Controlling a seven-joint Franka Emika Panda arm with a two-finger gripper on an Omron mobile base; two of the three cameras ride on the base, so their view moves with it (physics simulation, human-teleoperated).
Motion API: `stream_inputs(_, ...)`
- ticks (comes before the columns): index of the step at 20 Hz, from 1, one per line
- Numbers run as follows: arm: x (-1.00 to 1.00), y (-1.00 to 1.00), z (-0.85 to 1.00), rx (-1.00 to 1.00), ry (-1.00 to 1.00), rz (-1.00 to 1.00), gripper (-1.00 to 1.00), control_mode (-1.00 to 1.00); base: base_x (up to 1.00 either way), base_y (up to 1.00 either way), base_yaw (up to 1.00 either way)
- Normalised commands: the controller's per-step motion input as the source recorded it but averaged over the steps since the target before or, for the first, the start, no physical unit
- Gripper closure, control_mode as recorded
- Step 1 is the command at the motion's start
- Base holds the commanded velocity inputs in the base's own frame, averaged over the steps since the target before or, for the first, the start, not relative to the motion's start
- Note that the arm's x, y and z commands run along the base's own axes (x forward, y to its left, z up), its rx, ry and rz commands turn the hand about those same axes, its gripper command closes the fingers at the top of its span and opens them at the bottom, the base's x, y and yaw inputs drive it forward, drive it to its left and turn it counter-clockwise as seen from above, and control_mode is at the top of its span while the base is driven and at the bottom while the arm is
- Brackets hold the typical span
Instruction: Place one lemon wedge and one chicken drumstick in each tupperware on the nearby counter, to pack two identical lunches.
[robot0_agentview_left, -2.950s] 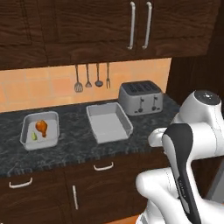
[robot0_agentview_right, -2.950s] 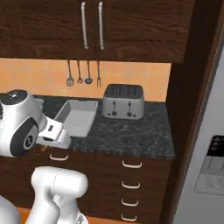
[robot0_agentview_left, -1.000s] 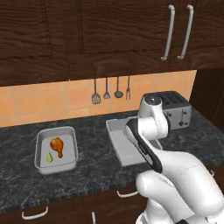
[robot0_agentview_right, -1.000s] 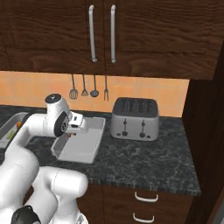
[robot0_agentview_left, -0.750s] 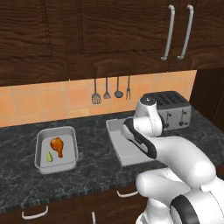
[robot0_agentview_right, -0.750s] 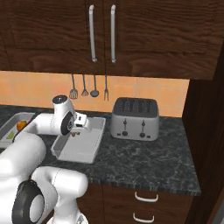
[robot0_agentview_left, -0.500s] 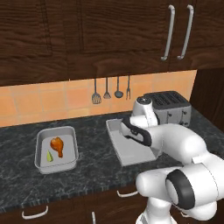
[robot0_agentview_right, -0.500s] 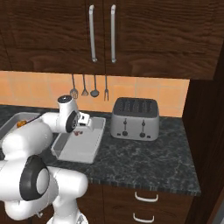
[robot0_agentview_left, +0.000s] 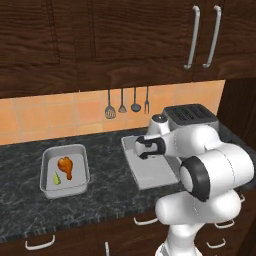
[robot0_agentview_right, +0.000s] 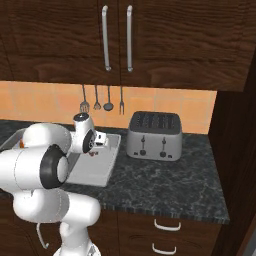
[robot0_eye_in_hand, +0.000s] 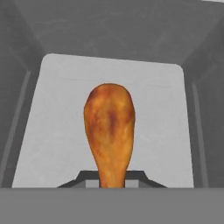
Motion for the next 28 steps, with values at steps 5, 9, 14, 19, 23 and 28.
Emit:
stream_inputs(5, 0.39, 0.02, -0.3, 0.0, 0.0, 0.03, -1.0, -1.0, 0.0, 0.0, 0.0)
stream_inputs(9, 0.48, 0.0, -0.04, 0.0, 0.0, 0.01, -1.0, -1.0, 0.0, 0.0, 0.0)
stream_inputs(14, 0.07, 0.07, 0.05, 0.0, 0.04, 0.0, -1.0, -1.0, 0.0, 0.0, 0.0)
stream_inputs(19, -0.79, -0.02, 0.63, 0.04, 0.02, 0.1, -1.0, -1.0, 0.0, 0.0, 0.0)
stream_inputs(23, -1.0, -0.1, 0.83, 0.08, -0.02, 0.0, -1.0, -1.0, 0.0, 0.0, 0.0)
stream_inputs(28, -1.0, -0.15, 0.77, 0.08, -0.07, -0.01, -1.0, -1.0, 0.0, 0.0, 0.0)
